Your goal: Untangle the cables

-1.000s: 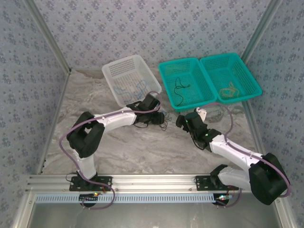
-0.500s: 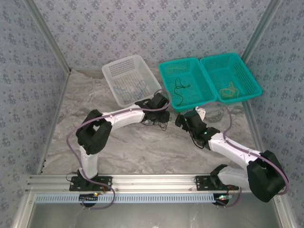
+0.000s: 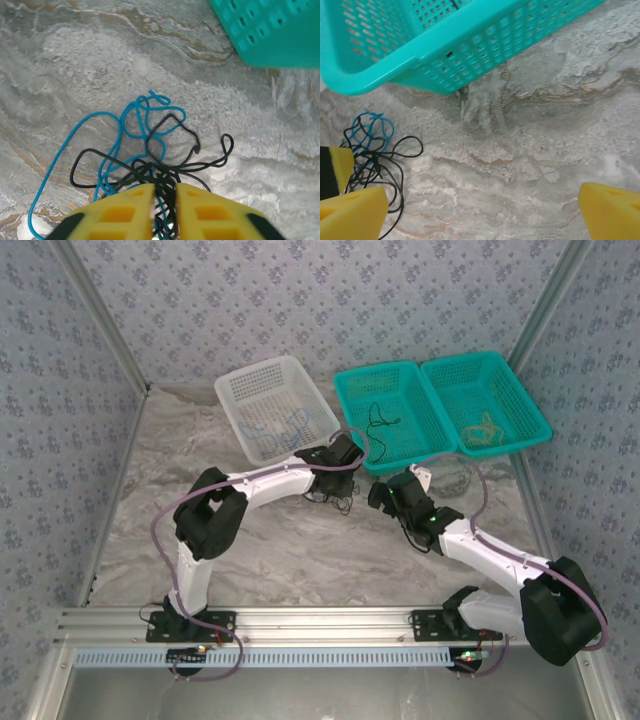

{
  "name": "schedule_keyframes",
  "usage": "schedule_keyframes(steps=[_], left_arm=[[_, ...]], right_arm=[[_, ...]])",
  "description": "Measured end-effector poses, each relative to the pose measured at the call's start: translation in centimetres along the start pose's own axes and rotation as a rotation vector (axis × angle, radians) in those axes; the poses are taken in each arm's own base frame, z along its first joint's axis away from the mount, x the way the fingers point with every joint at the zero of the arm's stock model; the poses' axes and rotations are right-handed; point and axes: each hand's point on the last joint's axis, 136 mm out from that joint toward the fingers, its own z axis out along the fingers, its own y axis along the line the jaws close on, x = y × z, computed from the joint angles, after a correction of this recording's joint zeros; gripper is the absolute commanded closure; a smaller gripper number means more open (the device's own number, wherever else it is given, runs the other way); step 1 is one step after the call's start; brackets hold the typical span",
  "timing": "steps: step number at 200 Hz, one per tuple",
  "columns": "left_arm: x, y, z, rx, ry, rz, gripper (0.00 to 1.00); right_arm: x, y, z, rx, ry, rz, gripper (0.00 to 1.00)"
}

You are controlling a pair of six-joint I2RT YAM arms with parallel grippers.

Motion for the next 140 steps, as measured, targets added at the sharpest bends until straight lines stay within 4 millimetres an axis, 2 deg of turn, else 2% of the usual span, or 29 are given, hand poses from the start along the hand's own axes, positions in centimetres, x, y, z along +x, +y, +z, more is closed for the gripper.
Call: schedule_keyframes(steps=[7, 34, 66, 104, 140], left_arm=[[0.2, -0.3, 0.0, 0.008, 0.004, 0.012, 1.0], [1.0, -2.1, -0.2, 0.073, 0.026, 0.038, 1.0], [2.5, -4.1, -0.8, 0.217, 0.049, 0.044, 1.0], [3.9, -5.6, -2.1, 0.36, 0.059, 0.081, 1.0], [4.8, -7.3, -3.0, 0.449, 0.059, 0.202, 1.0]], right_arm=[[0.1, 0.2, 0.0, -0.012, 0.006, -0.017, 0.0], [0.3, 0.9, -0.3, -0.052, 0.023, -0.082, 0.0], [-0.3, 1.4, -1.2, -0.098, 0.006, -0.134, 0.0], [-1.0, 0.0, -2.1, -0.075, -0.004, -0.155, 0.0], [-1.0, -1.2, -2.4, -0.105, 0.021, -0.153, 0.02]])
